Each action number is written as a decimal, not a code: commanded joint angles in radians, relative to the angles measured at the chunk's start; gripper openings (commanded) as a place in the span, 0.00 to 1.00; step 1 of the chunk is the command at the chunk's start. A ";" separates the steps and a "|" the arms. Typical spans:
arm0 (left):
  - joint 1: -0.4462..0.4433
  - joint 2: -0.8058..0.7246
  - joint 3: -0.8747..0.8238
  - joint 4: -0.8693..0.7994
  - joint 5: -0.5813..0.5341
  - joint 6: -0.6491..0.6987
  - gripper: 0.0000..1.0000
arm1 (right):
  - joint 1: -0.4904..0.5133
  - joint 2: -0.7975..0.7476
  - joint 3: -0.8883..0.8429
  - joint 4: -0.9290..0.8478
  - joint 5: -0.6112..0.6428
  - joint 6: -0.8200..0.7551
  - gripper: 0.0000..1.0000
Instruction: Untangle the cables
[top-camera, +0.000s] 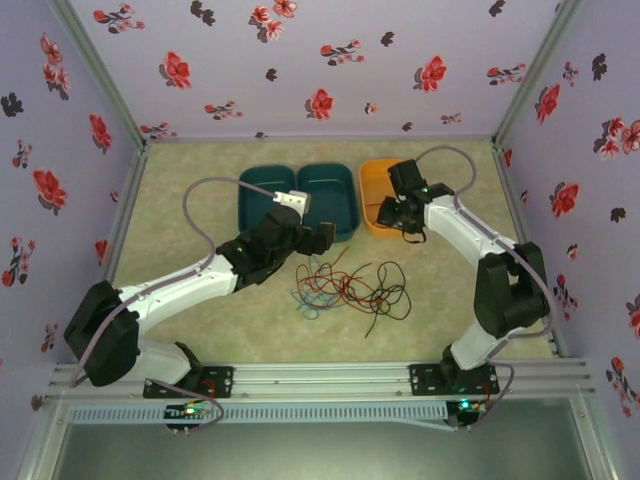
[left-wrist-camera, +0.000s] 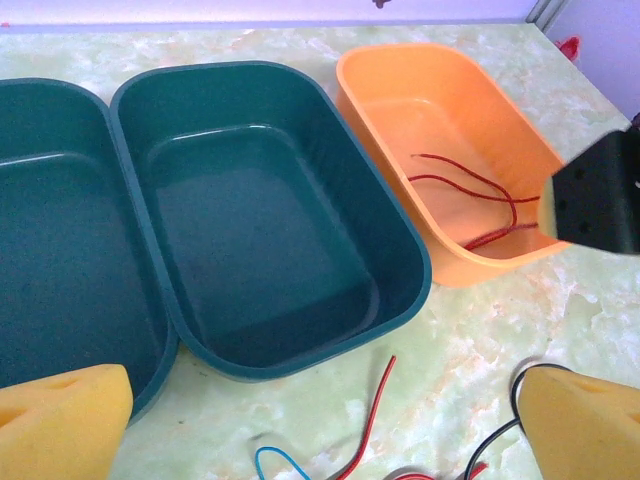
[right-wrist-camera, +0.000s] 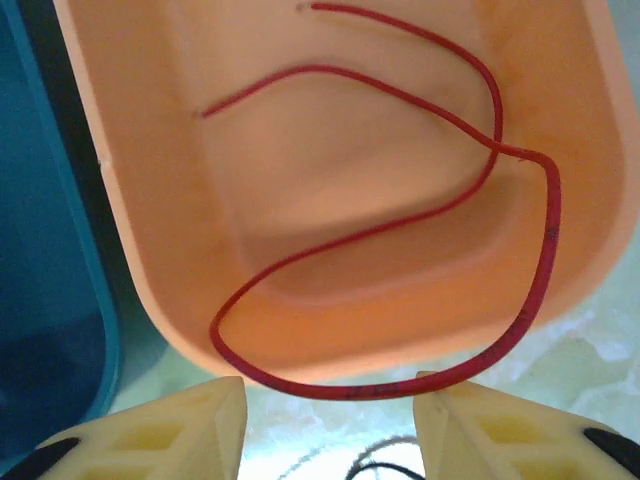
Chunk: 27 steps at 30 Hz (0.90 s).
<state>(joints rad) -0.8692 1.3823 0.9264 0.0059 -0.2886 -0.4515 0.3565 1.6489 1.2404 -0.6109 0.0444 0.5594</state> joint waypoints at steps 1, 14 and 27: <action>0.010 0.023 0.005 -0.007 -0.026 -0.001 1.00 | -0.016 0.057 0.088 0.023 0.016 -0.018 0.44; 0.010 0.040 0.020 -0.014 -0.021 0.018 1.00 | -0.064 0.440 0.498 -0.039 0.031 -0.118 0.04; 0.010 0.043 0.017 -0.004 0.017 0.017 1.00 | -0.075 0.699 0.767 -0.178 0.042 -0.177 0.00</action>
<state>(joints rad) -0.8673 1.4197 0.9264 0.0051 -0.2836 -0.4465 0.2874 2.3253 1.9663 -0.7296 0.0719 0.4133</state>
